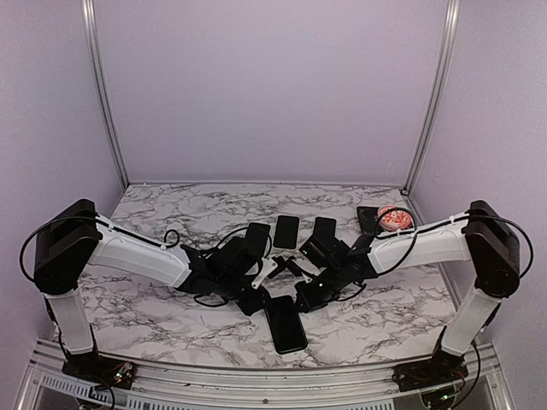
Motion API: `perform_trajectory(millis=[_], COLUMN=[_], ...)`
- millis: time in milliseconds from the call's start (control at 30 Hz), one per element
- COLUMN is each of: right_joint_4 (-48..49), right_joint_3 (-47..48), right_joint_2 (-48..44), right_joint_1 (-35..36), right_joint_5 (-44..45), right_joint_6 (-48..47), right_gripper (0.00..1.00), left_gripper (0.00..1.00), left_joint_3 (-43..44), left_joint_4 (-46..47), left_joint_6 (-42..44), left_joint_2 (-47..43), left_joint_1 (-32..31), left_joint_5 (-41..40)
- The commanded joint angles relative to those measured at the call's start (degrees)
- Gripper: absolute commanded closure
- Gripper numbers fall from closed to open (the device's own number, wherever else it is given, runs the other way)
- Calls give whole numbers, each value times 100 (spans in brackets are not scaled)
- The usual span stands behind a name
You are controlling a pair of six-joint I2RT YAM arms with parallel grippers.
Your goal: Put the phone into the phone case
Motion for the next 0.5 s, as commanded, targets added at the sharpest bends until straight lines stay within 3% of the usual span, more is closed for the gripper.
perform_trajectory(millis=[0,200,233,300,467], right_joint_4=[-294,-646,-761,-993,-1409], right_joint_3=[-378,-145,-76,64,325], right_joint_2=[305,155,77,-118,-416], right_joint_1=[296,309,307,357,762], right_joint_5=[-8,320,488,921,1408], right_joint_6=[200,171,199,338,751], right_gripper=[100,100,95,79,16], left_gripper=[81,79,79,78,73], left_joint_3=[-401,-97,21,263,337], left_joint_4=[-1586,-1559,-1555,-1535,-1146], left_joint_6=[137,160,88,-68,-401], left_joint_2=[494,180,32,-245,-888], left_joint_1=[-637,-610,-564,-430,-194], left_joint_5=[1133,424,140,-459,-1103])
